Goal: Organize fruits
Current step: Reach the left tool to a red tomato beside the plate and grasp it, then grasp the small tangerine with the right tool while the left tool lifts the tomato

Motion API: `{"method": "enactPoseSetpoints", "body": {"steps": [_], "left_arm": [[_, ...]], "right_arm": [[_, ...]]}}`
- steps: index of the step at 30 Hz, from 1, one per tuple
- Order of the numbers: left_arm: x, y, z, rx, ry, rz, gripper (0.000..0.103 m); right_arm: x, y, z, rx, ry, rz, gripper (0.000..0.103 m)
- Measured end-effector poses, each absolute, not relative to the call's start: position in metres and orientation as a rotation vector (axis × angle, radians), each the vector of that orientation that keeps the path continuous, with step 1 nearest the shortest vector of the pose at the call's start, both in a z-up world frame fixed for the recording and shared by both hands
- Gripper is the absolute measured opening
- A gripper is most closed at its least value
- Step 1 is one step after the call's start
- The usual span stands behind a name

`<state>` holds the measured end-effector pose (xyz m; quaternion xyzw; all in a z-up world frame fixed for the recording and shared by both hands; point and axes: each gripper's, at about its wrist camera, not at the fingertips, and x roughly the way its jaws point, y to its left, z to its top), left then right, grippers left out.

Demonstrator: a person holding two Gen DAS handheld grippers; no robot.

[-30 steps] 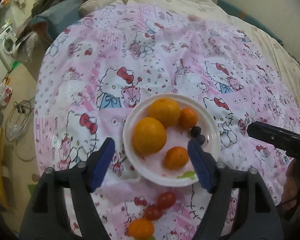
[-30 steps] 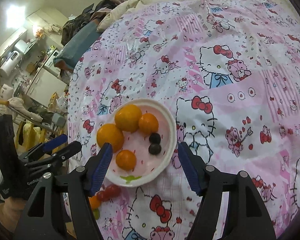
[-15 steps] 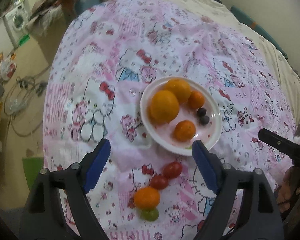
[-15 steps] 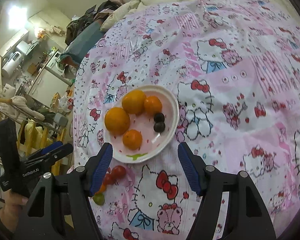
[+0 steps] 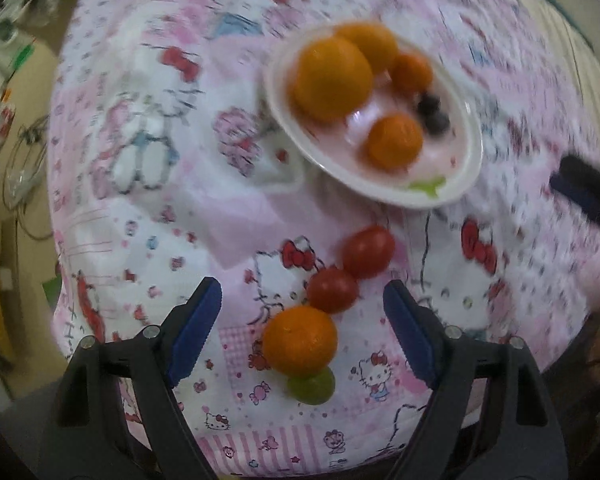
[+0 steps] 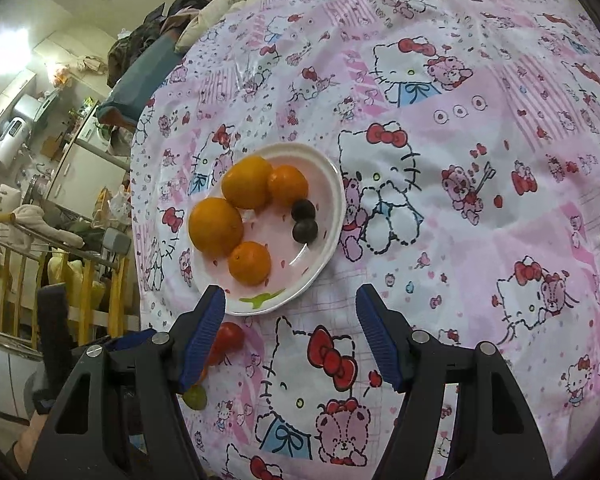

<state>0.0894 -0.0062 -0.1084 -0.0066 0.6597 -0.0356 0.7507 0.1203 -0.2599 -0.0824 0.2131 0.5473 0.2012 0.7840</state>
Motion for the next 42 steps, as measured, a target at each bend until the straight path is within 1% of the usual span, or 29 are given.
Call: {"method": "enactPoseSetpoints", "body": {"steps": [1,2,4,6,8,10,11,12,13,17,21,27,31,37,42], "left_arm": [[0.09,-0.011,-0.112,0.011,1.451,-0.092,0.072],[0.09,-0.018,-0.116,0.045,1.462,-0.104,0.068],[0.091,-0.03,-0.126,0.123,1.478,-0.114,0.068],[0.092,-0.037,-0.133,0.162,1.49,-0.116,0.063],[0.093,-0.044,-0.14,0.2,1.499,-0.116,0.048],[0.093,-0.049,-0.145,0.237,1.504,-0.116,0.042],[0.093,-0.051,-0.145,0.246,1.502,-0.117,0.034],[0.093,-0.052,-0.145,0.25,1.499,-0.121,0.03],[0.092,-0.055,-0.144,0.256,1.492,-0.126,0.028],[0.088,-0.062,-0.142,0.275,1.474,-0.134,0.027],[0.086,-0.065,-0.125,0.229,1.439,-0.14,0.027],[0.083,-0.063,-0.094,0.119,1.375,-0.172,0.027],[0.086,-0.046,-0.07,0.016,1.311,-0.138,0.027],[0.088,0.005,-0.056,-0.15,1.269,-0.006,0.027],[0.088,0.034,-0.054,-0.207,1.242,0.055,0.027]], "right_arm": [[0.12,-0.259,-0.082,0.455,1.183,0.437,0.071],[0.12,-0.258,-0.082,0.454,1.184,0.44,0.071],[0.12,-0.258,-0.083,0.456,1.186,0.441,0.071],[0.12,-0.259,-0.083,0.46,1.189,0.442,0.071],[0.12,-0.261,-0.082,0.466,1.186,0.44,0.071],[0.119,-0.262,-0.081,0.47,1.183,0.44,0.071],[0.119,-0.262,-0.081,0.472,1.182,0.439,0.071],[0.119,-0.263,-0.08,0.473,1.183,0.439,0.071],[0.119,-0.263,-0.08,0.475,1.183,0.44,0.071],[0.119,-0.263,-0.08,0.473,1.184,0.442,0.071],[0.119,-0.263,-0.08,0.473,1.183,0.441,0.071],[0.119,-0.26,-0.08,0.453,1.194,0.444,0.071],[0.118,-0.252,-0.084,0.439,1.216,0.459,0.071],[0.112,-0.223,-0.104,0.462,1.322,0.569,0.071],[0.104,-0.183,-0.129,0.529,1.439,0.67,0.07]]}}
